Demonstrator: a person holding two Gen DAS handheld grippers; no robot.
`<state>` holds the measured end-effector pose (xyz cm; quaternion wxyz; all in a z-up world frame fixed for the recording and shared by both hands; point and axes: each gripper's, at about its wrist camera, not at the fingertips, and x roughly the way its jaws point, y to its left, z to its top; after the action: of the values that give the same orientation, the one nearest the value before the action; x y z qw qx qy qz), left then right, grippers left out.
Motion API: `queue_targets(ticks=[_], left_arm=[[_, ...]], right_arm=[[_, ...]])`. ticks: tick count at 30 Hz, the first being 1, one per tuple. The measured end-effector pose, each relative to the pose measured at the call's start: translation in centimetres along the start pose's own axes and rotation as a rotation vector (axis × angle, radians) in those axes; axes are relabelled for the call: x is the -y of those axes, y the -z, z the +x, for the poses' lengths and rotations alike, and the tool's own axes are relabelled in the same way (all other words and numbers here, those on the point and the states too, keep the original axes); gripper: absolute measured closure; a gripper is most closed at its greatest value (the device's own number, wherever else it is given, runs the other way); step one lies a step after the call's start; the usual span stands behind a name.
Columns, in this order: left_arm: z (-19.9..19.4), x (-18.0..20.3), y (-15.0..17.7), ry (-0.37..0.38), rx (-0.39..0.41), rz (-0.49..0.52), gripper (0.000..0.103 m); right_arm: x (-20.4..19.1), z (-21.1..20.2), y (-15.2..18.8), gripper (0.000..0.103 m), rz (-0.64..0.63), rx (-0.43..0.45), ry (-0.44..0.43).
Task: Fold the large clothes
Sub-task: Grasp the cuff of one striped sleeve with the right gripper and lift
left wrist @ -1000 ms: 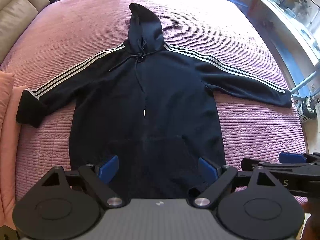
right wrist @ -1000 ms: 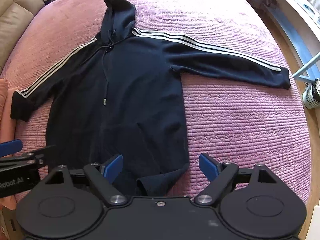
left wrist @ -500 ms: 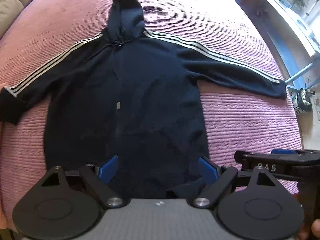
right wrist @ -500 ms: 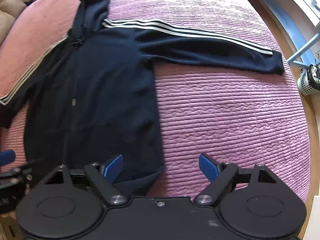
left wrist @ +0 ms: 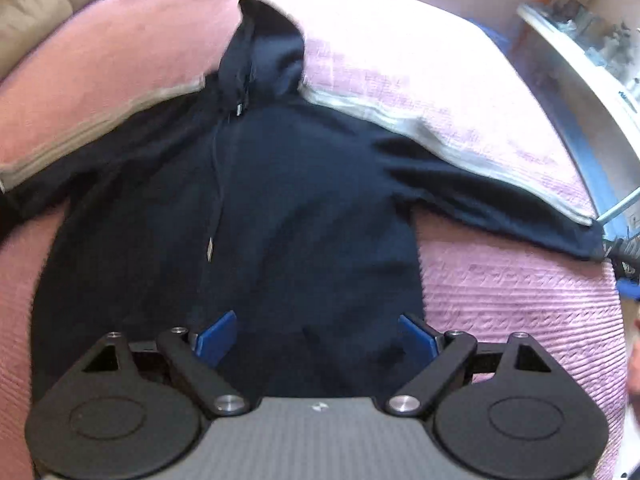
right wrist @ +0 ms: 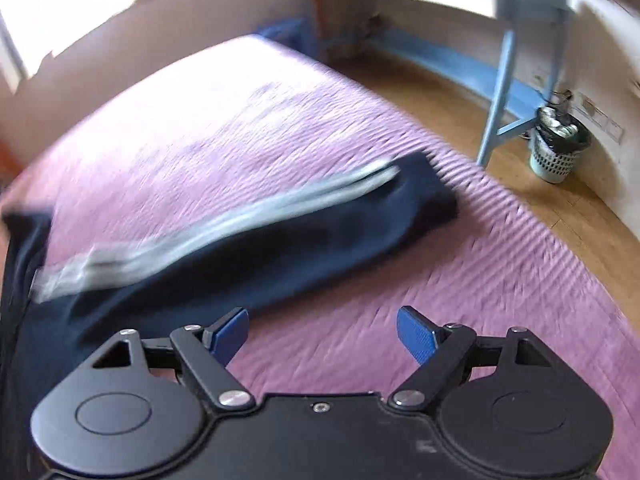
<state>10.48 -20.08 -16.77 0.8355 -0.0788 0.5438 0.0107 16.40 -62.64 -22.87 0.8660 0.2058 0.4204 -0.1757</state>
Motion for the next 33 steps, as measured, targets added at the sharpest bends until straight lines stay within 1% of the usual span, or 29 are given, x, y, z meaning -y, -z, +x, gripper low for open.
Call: queue_targets(ticks=[1,3,4,6,8,11,12,13,15,16,17,18,19,22,25,28,29,31,32,33], left_arm=[[0.9,-0.3,0.6,0.008,-0.013,-0.005,0.015],[2.5,-0.7,1.5,0.009,-0.013,0.003,0.015],[3.2,-0.8,2.0,-0.001,-0.012,0.013,0.015],[4.6,-1.1,2.6,-0.017,-0.005,0.035,0.015],[5.6,-1.0,3.2,-0.035,0.001,0.049,0.015],[6.6,-1.2,4.0,-0.053,-0.001,0.048,0.015],[6.9,-1.4,4.3,-0.056,-0.006,0.041,0.015],[7.2,-1.5,4.6,-0.055,-0.012,0.034,0.015],[7.6,-1.8,5.1,-0.053,-0.028,0.020,0.015],[7.7,-1.9,5.3,-0.055,-0.034,0.018,0.015],[7.6,-2.0,5.5,-0.057,-0.038,0.018,0.015],[7.6,-2.2,5.7,-0.059,-0.038,0.018,0.016],[7.5,-2.4,5.8,-0.061,-0.033,0.019,0.016],[6.8,-3.6,6.1,-0.079,0.000,0.019,0.016],[6.2,-5.2,6.0,-0.091,0.019,-0.002,0.016],[5.6,-7.5,5.7,-0.086,0.044,-0.034,0.016],[5.2,-8.5,5.5,-0.089,0.057,-0.041,0.017],[4.8,-10.1,5.2,-0.096,0.086,-0.039,0.023],[4.5,-10.8,4.9,-0.100,0.103,-0.033,0.028],[4.3,-11.5,4.6,-0.102,0.113,-0.030,0.030]], right_arm=[[1.6,1.7,-1.2,0.005,0.048,0.015,-0.006],[3.6,4.4,-2.8,0.005,0.098,0.026,-0.031],[4.7,6.1,-3.7,0.005,0.127,0.033,-0.032],[6.3,8.7,-4.7,0.009,0.169,0.033,-0.018],[7.8,11.0,-5.2,0.010,0.221,0.021,-0.017],[9.0,13.6,-5.1,0.014,0.290,0.003,-0.020],[8.8,13.7,-4.9,0.014,0.305,0.020,-0.022],[8.8,13.8,-4.8,0.017,0.314,0.054,-0.024],[8.2,13.8,-4.9,0.063,0.315,0.076,-0.009],[8.0,14.1,-4.9,0.064,0.313,0.072,-0.007],[7.9,14.1,-4.9,0.073,0.317,0.086,-0.010],[7.9,14.0,-4.9,0.078,0.320,0.094,-0.019],[7.7,13.9,-4.9,0.078,0.323,0.092,-0.027],[6.0,12.0,-4.7,0.079,0.305,0.121,-0.035],[2.8,9.5,-4.6,0.079,0.234,0.163,-0.039],[-1.9,6.3,-4.3,0.079,0.134,0.212,-0.070],[-4.1,4.9,-4.0,0.079,0.086,0.226,-0.090],[-7.9,2.7,-3.3,0.079,0.008,0.251,-0.127],[-10.3,1.3,-2.7,0.079,-0.033,0.266,-0.151],[-12.8,0.1,-1.9,0.079,-0.073,0.276,-0.176]])
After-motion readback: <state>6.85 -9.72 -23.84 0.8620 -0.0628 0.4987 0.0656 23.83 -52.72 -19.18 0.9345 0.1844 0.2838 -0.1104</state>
